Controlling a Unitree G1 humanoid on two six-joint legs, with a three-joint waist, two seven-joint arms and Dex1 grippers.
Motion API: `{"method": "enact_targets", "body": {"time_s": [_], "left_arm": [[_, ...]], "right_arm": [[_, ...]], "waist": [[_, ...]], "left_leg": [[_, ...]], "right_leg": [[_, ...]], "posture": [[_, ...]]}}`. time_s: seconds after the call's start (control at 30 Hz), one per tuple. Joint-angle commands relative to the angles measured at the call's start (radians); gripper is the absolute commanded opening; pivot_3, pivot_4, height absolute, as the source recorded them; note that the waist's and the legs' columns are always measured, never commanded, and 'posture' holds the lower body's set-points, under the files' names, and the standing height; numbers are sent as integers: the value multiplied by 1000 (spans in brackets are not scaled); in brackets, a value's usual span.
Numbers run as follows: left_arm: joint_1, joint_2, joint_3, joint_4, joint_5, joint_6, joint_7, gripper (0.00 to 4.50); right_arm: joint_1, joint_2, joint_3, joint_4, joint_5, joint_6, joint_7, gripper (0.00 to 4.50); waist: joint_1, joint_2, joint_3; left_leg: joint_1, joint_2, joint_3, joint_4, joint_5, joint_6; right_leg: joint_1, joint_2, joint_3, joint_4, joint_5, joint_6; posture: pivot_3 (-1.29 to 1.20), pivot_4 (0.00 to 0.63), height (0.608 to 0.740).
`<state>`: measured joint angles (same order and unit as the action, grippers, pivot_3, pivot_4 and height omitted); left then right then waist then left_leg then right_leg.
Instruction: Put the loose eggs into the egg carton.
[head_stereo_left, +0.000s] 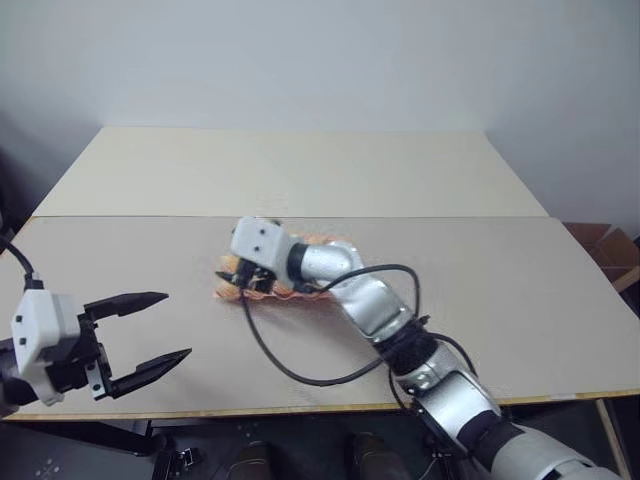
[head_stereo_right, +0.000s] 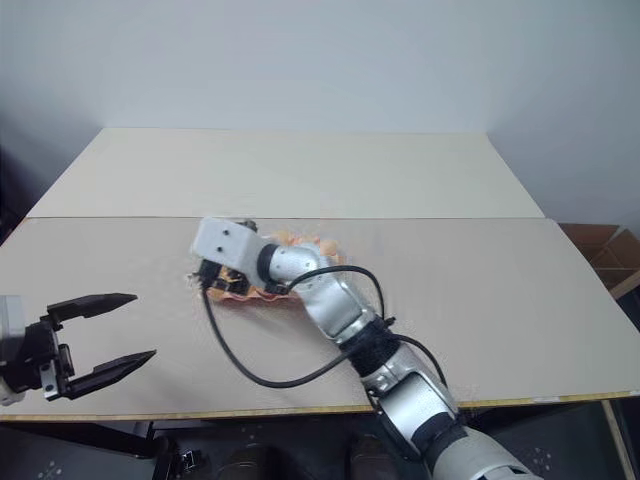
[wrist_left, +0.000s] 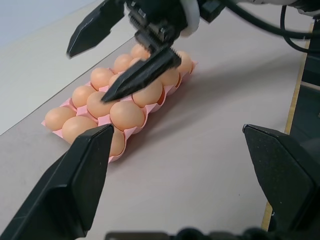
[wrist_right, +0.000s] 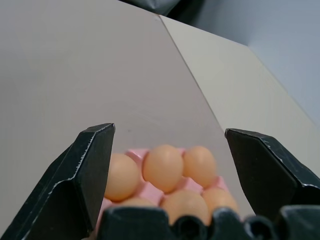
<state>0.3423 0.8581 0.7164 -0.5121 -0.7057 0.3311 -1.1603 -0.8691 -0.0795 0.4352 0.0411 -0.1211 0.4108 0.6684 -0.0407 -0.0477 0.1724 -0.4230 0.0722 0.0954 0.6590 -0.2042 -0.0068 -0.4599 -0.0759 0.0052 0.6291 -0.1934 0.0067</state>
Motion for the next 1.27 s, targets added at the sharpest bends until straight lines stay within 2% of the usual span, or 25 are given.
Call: {"method": "enact_targets", "body": {"time_s": [0.03, 0.27, 0.47, 0.6, 0.87, 1.27], "left_arm": [[-18, 15, -6, 6, -2, -10, -10, 4500], [-48, 39, -4, 37, 1, -14, -28, 4500], [-46, 26, 10, 34, 5, -27, -27, 4500], [-40, 19, 18, 27, 9, -31, -21, 4500], [-27, 29, 52, 21, 22, -26, -13, 4500], [-19, 44, 74, 20, 34, -7, -8, 4500]], "right_arm": [[46, -111, -76, -188, 65, 56, 92, 4126], [186, -461, -222, -394, 225, 73, 324, 4126], [296, -680, -362, -424, 313, 5, 442, 4126], [345, -778, -440, -410, 361, -34, 494, 4126], [434, -882, -531, -402, 422, -69, 543, 4126], [422, -882, -502, -366, 396, -85, 492, 4126]], "waist": [[2, 0, 0], [2, 0, 0], [3, 0, 0], [2, 0, 1], [7, 0, 1], [10, 0, 1]], "left_leg": [[0, 0, 0, 0, 0, 0], [0, 0, 0, 0, 1, 1], [1, 0, 0, 0, 0, 0], [1, -1, 0, 0, 0, 1], [1, -1, 0, 0, 0, 0], [1, -1, 0, 0, 0, 1]], "right_leg": [[0, 0, 0, 0, -1, 1], [0, 0, 0, -1, -4, 6], [1, 1, 1, -1, -5, 7], [1, 0, 2, -2, -5, 7], [1, 0, 2, -2, -5, 7], [1, 0, 2, -2, -5, 7]], "posture": [[0, 150, 740], [0, 150, 740], [0, 150, 740], [0, 150, 740], [0, 150, 740], [0, 150, 740]]}}
